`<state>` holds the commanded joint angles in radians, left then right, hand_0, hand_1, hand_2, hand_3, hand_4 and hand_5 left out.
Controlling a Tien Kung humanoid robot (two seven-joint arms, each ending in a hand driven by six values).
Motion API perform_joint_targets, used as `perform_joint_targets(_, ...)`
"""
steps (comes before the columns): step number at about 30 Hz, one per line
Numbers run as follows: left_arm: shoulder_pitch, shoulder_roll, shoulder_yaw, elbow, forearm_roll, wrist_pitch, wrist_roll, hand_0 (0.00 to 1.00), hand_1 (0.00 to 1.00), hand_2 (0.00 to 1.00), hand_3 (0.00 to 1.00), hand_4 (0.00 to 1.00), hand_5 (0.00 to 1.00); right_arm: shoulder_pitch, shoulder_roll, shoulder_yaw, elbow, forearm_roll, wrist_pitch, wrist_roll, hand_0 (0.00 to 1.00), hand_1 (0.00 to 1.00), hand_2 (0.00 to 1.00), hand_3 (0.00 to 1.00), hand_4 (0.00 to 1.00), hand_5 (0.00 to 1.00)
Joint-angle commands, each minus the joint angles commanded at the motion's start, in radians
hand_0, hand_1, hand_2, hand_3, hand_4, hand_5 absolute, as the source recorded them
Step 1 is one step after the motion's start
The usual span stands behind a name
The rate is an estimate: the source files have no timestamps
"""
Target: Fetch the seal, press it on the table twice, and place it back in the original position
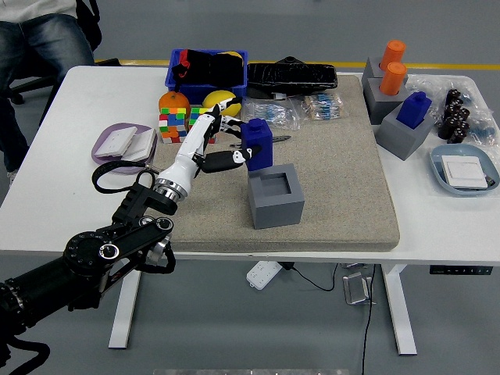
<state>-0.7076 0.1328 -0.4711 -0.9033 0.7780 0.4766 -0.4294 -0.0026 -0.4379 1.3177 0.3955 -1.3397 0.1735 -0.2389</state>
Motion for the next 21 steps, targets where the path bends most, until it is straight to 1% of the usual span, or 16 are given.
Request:
perform_joint_targets(4,0.000,0.027,-0.009,0.024,0.006,0.002,0.004,0.810,0.482,0.394,0.886,0.713,0.002,-0.001,0.000,0.002,0.000,-0.001,0.000,0.000,0.902,0.754,0.754,0.772,0.881,0.549)
perform_joint_targets(7,0.001,0.036,-0.008,0.045,0.008,0.004,0.004,0.810,0.486,0.400,0.885,0.713,0.002,-0.001,0.001,0.003,0.000,-0.001,0.000,0.000,0.902,0.754,0.754,0.772,0.884,0.546)
perform_joint_targets(10,0.006,0.038,-0.001,0.070,0.000,0.009,-0.004,0.810,0.486,0.400,0.885,0.713,0.002,0.000,0.002,0.004,0.001,0.000,0.000,0.000,0.902,0.754,0.754,0.772,0.884,0.546)
perform_joint_targets(16,0.017,0.032,0.021,0.116,-0.024,0.020,-0.025,0.807,0.488,0.397,0.882,0.713,0.002,0.000,0.002,0.004,0.001,0.000,0.000,0.000,0.902,0.754,0.754,0.772,0.885,0.545)
perform_joint_targets(21,0.026,0.029,0.042,0.150,-0.046,0.020,-0.032,0.807,0.487,0.396,0.880,0.711,0.002,-0.001,0.002,0.004,0.001,-0.001,0.000,0.000,0.902,0.754,0.753,0.772,0.885,0.545)
